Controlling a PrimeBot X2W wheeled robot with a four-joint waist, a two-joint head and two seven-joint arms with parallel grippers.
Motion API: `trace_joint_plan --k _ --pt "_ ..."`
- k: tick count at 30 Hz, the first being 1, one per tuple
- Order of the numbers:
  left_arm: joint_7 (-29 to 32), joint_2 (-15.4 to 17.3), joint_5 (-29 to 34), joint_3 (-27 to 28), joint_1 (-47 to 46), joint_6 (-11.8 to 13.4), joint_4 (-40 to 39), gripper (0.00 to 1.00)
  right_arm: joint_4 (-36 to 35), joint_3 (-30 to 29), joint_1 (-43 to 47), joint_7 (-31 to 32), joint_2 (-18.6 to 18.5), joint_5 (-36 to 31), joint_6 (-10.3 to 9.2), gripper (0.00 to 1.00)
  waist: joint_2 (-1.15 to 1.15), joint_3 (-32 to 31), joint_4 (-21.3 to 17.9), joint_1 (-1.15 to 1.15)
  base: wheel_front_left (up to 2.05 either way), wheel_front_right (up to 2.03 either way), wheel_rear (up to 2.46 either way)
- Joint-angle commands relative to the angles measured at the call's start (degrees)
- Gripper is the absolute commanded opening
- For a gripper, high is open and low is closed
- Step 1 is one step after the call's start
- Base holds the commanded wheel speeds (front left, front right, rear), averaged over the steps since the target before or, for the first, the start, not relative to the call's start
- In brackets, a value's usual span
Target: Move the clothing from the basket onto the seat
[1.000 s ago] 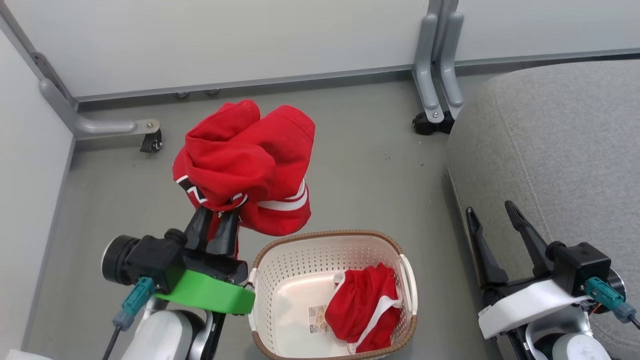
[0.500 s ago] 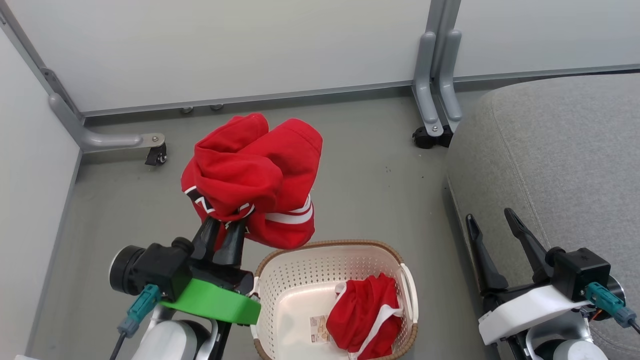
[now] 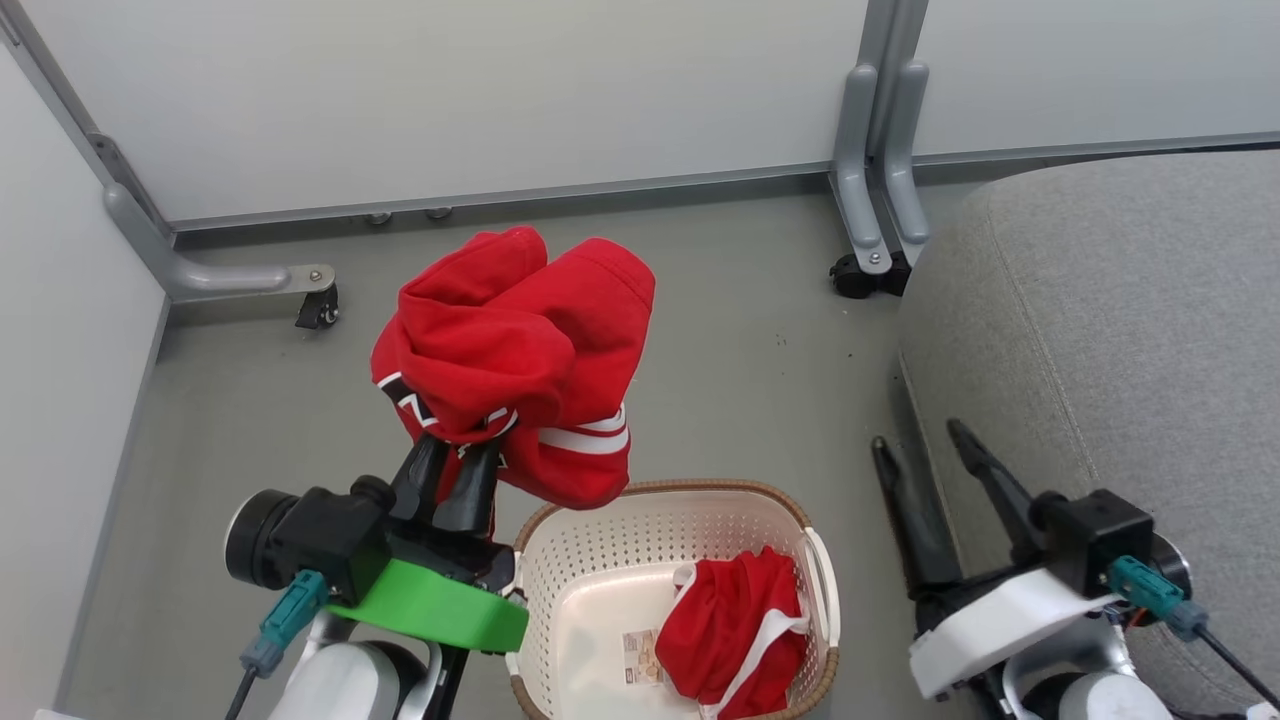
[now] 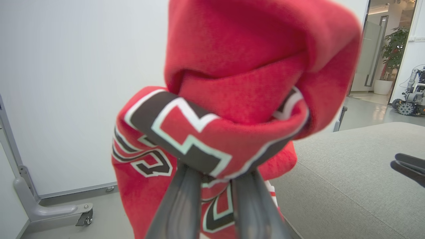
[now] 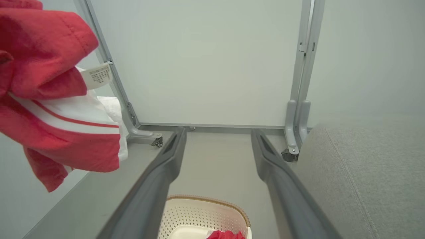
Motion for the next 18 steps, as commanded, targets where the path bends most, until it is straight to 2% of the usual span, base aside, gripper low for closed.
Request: trace_joint_plan --k 1,11,18 --pt "-0.06 0.36 -0.18 -0.07 -0.54 0.2 -0.34 0.0 0.34 1.99 -1.46 0.34 -0.26 0.45 0.0 1.0 0.0 0.24 0.31 0.0 0.0 0.0 0.0" --pt "-0.23 -0.7 0.22 -1.44 -2.81 -0.39 0.09 0.0 7.24 21.83 -10.94 0.28 -1.05 6.04 0.0 1.0 0.0 1.74 2.86 0.0 0.0 0.0 0.0" --pt "-0.51 -1.48 0.33 -2.29 -4.04 -0.52 0.6 0.0 12.99 30.3 -18.76 -2.25 -0.21 8.55 0.0 1.0 0.0 2.98 4.33 0.0 0.0 0.0 0.0"
